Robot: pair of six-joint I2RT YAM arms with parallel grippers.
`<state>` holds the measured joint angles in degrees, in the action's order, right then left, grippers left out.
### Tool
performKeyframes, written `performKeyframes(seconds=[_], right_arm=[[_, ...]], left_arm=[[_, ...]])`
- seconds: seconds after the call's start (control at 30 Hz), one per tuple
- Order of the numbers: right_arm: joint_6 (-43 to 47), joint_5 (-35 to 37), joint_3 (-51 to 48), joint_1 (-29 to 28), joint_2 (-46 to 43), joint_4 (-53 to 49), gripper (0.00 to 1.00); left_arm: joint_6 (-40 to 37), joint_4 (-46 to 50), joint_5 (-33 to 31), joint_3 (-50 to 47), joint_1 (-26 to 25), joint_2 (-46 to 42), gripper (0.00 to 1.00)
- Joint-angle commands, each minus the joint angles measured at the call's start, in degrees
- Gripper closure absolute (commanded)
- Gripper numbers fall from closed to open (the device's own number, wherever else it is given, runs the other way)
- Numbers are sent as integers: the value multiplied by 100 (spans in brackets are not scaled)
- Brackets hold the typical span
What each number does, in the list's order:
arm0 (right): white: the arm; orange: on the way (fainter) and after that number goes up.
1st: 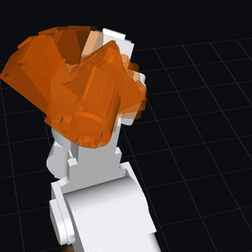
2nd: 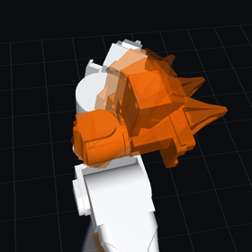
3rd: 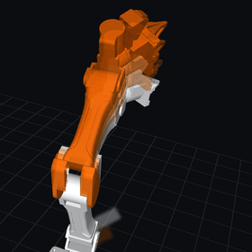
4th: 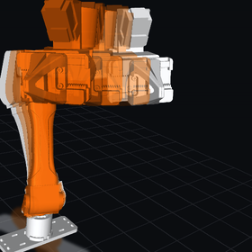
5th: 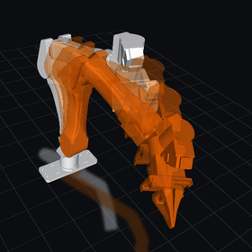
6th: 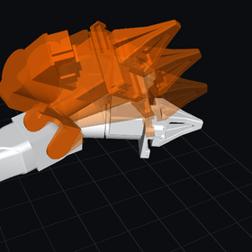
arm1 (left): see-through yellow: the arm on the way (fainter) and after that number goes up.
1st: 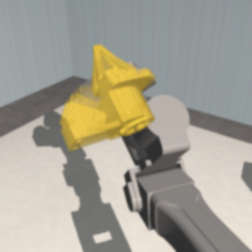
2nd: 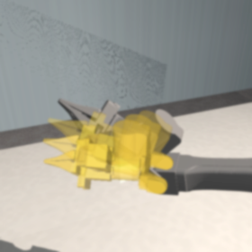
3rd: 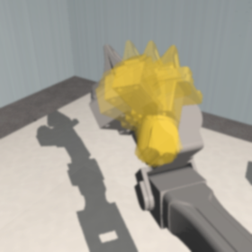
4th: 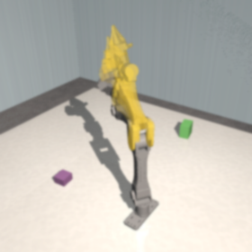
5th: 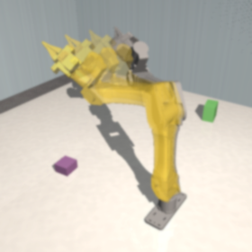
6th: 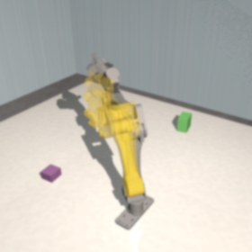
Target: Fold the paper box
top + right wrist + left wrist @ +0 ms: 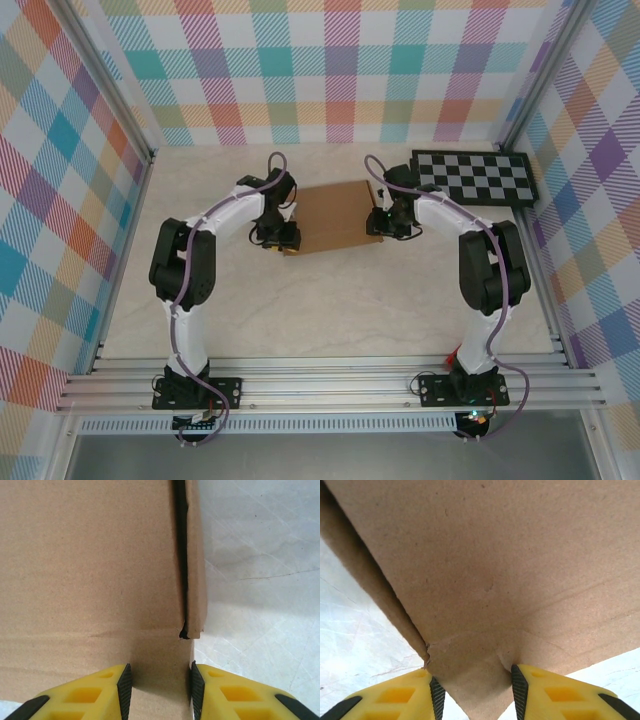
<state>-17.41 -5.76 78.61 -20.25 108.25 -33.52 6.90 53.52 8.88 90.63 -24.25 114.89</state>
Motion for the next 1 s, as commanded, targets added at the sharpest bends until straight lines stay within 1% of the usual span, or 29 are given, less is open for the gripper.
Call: performKeyframes(seconds=[0.0, 0.17, 0.33, 0.43, 0.63, 0.77, 0.9, 0.97], right_arm=[[311, -19, 84, -54, 75, -22, 63], [392, 91, 192, -49, 122, -161, 63], [370, 121, 304, -44, 197, -171, 63], [387, 107, 297, -45, 184, -101, 63], [261, -223, 398, -14, 133, -107, 63], [328, -110, 427, 3, 217, -50, 63], [526, -213, 200, 19, 261, 360, 63], [609, -218, 58, 37, 243, 554, 63]], left_arm=[[-367, -288, -377, -164, -69, -193, 59], [-392, -6, -433, 31, -68, -95, 66], [50, 220, -142, 339, -66, 26, 68], [186, 304, 24, 517, -65, 63, 67], [229, 579, 15, 898, -20, 287, 68], [198, 551, 83, 817, 23, 440, 70], [148, 377, 140, 582, 60, 484, 72], [119, 281, 71, 478, 61, 482, 70]])
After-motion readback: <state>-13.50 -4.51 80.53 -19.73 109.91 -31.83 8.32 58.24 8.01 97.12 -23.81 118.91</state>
